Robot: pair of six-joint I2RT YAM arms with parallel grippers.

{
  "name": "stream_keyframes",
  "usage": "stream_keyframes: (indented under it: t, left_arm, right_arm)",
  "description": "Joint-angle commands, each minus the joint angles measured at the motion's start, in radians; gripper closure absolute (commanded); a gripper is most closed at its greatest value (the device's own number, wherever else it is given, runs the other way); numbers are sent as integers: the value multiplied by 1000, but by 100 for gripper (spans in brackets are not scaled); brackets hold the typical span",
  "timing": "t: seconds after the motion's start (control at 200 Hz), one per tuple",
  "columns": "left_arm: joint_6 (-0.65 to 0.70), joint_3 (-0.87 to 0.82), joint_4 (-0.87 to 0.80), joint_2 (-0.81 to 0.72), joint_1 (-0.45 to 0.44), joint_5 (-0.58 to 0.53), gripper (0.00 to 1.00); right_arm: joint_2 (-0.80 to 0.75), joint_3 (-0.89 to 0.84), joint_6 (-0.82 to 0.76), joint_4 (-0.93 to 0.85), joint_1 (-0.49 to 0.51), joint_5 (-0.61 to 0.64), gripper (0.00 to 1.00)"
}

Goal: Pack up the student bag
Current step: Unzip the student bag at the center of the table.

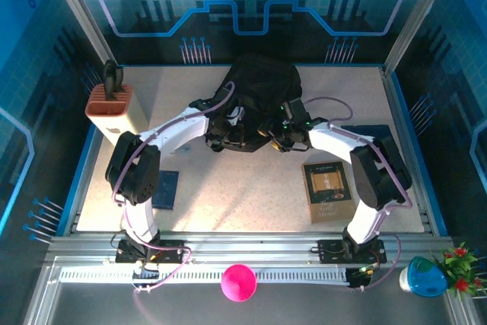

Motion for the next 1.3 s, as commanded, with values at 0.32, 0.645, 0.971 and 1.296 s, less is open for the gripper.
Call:
stream_keyframes:
  t: [0.32,0.645,0.971,1.296]
  left_arm:
    - [16,-97,-10,-130,22,-205,100]
    - [41,-135,-20,-138,82,-157,100]
    - [97,-147,53,-139,-31,123,100]
    - [46,-15,123,-37,-120,163,100]
  right_arm:
    - [95,83,-15,-97,46,215,74]
    - [64,52,-111,-47,1,239,81]
    - [75,97,-247,-17,-70,177,81]
    - [-85,-7,-252,-36,-151,170,61]
